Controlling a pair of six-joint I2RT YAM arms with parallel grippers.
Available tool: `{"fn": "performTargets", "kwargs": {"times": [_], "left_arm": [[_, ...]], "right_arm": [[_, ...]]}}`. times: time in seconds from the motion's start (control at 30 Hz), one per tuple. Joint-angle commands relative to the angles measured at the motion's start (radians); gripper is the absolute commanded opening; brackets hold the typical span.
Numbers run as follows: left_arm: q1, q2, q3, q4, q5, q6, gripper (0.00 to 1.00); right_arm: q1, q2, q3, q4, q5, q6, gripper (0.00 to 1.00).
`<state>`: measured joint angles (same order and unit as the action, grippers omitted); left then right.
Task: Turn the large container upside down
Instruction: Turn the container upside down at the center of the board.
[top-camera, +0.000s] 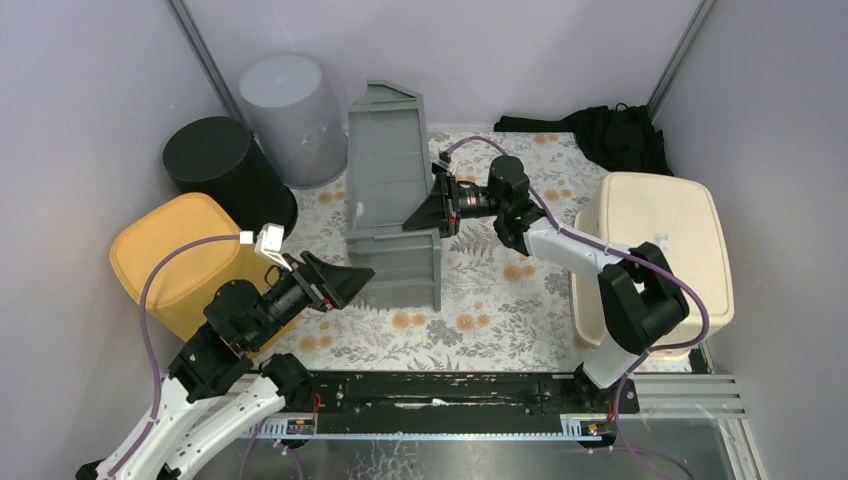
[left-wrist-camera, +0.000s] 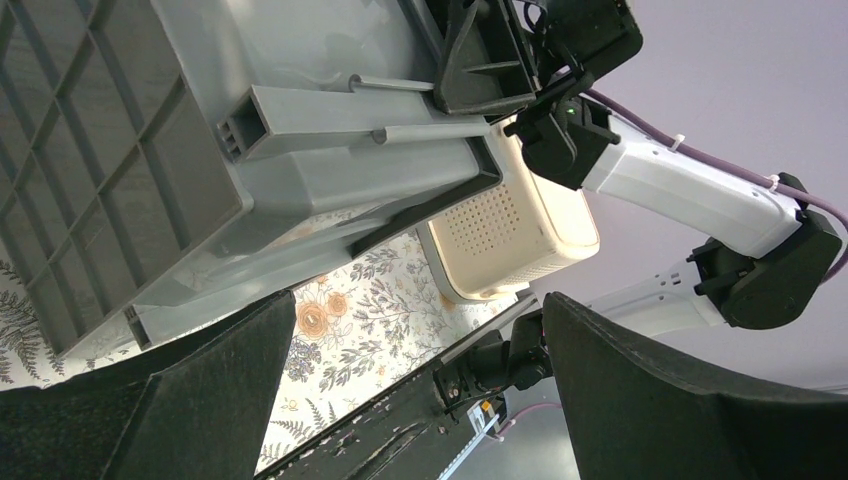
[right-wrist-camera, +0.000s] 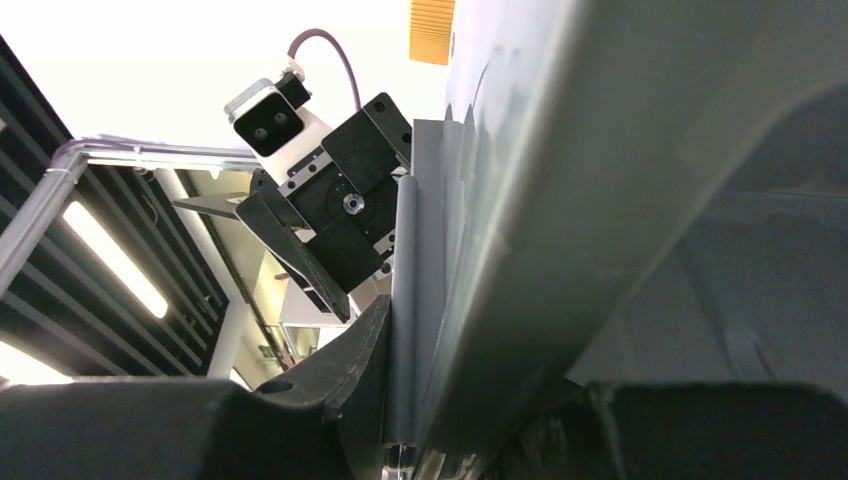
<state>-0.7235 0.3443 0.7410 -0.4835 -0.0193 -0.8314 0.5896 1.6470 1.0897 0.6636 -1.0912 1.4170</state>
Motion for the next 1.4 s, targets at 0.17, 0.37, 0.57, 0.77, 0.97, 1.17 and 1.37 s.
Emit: {"fn": "performTargets", "kwargs": {"times": [0.17,0.37,0.57,0.77,0.97,1.17,1.37], "left_arm": [[0.005,0.001,0.029,-0.004,-0.019,0.015,1.00],[0.006,0.002,0.054,-0.015,-0.020,0.023,1.00],[0.006,-0.007,0.080,-0.034,-0.026,0.030,1.00],[0.005,-0.023,0.098,-0.057,-0.037,0.034,1.00],[0.006,-0.040,0.112,-0.081,-0.046,0.034,1.00],[0.006,-0.050,0.123,-0.099,-0.061,0.040,1.00],[0.005,-0.049,0.124,-0.100,-0.061,0.040,1.00]], "right_arm": [[0.010,0.089,-0.036,0.565,-0.016,0.330,0.00],[0.010,0.165,-0.005,0.854,0.065,0.493,0.00],[0.010,0.186,0.031,0.930,0.146,0.486,0.00],[0.009,0.213,0.072,0.983,0.224,0.452,0.00],[0.007,0.269,0.115,1.038,0.287,0.420,0.00],[0.007,0.285,0.102,1.039,0.329,0.331,0.00],[0.007,0.351,0.093,1.040,0.322,0.318,0.00]]}}
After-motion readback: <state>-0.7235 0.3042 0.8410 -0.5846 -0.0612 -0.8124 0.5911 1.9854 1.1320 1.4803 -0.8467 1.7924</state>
